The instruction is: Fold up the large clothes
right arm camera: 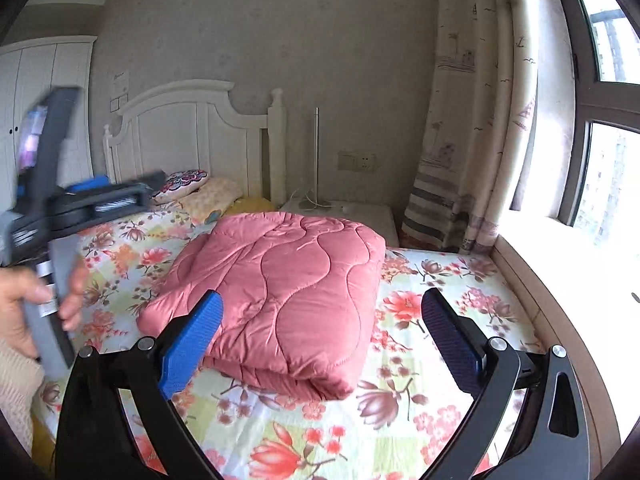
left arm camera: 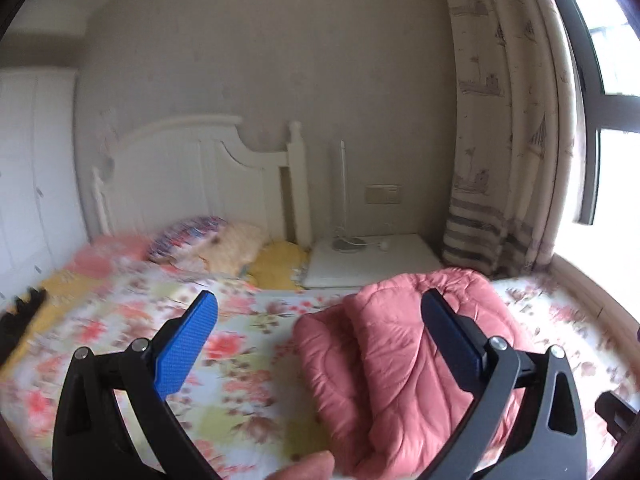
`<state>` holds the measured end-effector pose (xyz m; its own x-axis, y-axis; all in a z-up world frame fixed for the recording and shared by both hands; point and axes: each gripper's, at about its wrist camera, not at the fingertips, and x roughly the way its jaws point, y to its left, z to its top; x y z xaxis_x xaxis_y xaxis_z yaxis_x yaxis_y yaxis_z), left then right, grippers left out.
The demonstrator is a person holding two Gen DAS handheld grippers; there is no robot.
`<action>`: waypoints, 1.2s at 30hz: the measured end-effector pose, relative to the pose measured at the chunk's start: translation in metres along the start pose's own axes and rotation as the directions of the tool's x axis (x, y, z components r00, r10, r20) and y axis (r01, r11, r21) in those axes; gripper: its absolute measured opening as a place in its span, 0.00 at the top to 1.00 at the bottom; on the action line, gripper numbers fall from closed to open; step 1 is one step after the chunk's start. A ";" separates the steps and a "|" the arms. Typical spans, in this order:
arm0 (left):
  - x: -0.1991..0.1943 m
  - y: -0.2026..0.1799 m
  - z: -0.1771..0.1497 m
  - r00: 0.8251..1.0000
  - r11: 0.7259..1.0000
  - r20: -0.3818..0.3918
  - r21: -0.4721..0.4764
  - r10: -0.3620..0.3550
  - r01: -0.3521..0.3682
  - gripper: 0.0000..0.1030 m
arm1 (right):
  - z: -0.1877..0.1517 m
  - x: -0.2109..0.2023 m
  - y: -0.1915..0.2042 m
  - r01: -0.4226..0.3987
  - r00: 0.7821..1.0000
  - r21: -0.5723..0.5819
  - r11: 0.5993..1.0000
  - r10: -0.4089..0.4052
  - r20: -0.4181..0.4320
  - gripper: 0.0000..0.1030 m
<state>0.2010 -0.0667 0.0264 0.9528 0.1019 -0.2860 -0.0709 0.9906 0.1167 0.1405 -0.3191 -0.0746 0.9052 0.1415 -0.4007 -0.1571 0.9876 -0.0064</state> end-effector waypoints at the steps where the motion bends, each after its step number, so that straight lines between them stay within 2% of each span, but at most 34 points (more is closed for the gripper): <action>1: -0.008 -0.004 -0.002 1.000 1.000 0.002 0.019 0.018 -0.018 0.02 | -0.002 -0.002 0.002 0.001 1.000 -0.005 1.000 -0.001 -0.005 0.06; 6: -0.038 -0.023 -0.030 1.000 0.998 -0.027 0.056 0.015 -0.014 0.02 | -0.012 -0.011 0.008 0.004 1.000 0.003 1.000 -0.004 -0.021 0.06; 8: -0.045 -0.029 -0.042 0.999 0.998 -0.051 0.062 -0.006 0.009 0.02 | -0.015 -0.016 0.005 0.015 0.999 0.021 1.000 -0.015 -0.029 0.06; 15: -0.063 -0.039 -0.071 0.996 0.997 -0.090 0.073 -0.017 0.024 0.02 | -0.024 -0.031 -0.009 0.034 0.999 0.086 0.996 -0.031 -0.042 0.06; 28: -0.100 -0.039 -0.070 0.998 0.998 -0.050 0.054 -0.039 0.041 0.02 | -0.027 -0.059 -0.011 0.009 1.000 0.095 0.995 -0.008 -0.009 0.06; 36: -0.108 -0.031 -0.065 0.998 0.999 -0.041 0.029 -0.045 0.046 0.02 | -0.024 -0.068 -0.005 -0.001 1.000 0.078 0.997 0.000 0.004 0.06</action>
<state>0.0815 -0.1025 -0.0084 0.9422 0.0607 -0.3294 -0.0182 0.9913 0.1307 0.0700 -0.3350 -0.0690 0.9069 0.1422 -0.3967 -0.1266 0.9898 0.0654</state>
